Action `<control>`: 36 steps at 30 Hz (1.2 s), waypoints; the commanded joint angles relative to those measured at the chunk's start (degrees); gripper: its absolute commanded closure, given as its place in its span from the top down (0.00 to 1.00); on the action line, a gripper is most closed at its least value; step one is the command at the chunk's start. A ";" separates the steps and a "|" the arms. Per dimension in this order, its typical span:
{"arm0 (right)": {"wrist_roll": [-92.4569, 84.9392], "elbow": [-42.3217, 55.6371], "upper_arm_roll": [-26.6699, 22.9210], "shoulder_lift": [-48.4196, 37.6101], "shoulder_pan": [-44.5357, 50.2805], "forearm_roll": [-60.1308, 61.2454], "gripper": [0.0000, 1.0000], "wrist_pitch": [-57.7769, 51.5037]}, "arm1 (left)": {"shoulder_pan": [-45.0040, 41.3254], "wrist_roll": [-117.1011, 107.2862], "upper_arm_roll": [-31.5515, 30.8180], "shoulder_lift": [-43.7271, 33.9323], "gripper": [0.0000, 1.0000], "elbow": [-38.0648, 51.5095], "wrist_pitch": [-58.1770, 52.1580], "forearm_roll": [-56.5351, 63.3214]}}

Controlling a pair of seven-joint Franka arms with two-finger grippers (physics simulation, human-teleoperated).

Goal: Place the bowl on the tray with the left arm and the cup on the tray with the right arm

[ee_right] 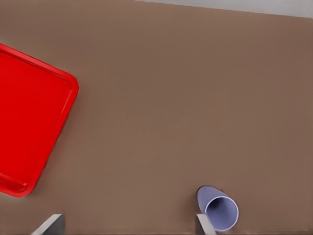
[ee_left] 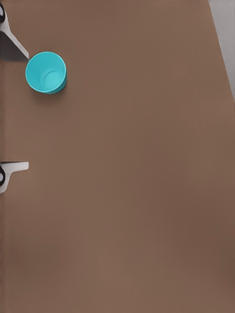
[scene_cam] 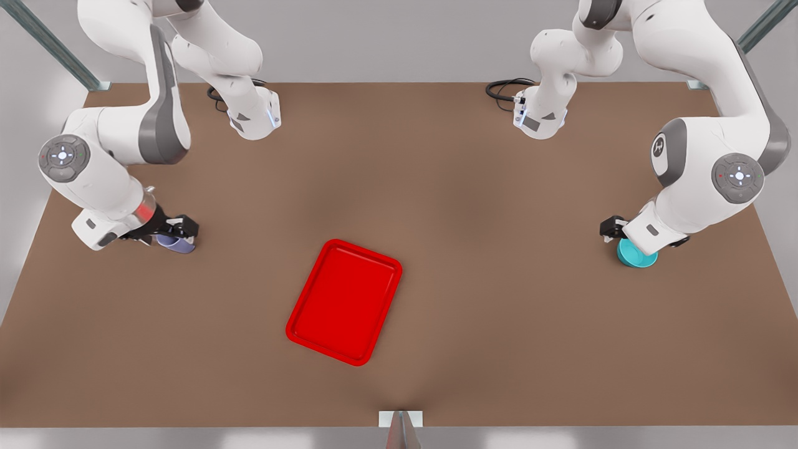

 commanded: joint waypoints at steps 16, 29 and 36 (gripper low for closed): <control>3.27 -1.50 0.71 1.04 4.58 0.45 1.00 -6.00 | 28.65 40.16 0.09 15.11 1.00 -19.16 25.22 -21.39; 2.83 6.95 0.71 10.01 8.80 0.63 1.00 -5.30 | 33.31 43.68 0.36 22.94 1.00 -19.16 29.88 -22.54; 3.09 6.95 0.80 10.45 8.45 0.71 1.00 -3.10 | 32.96 43.59 0.36 24.08 0.70 -19.60 29.88 -23.33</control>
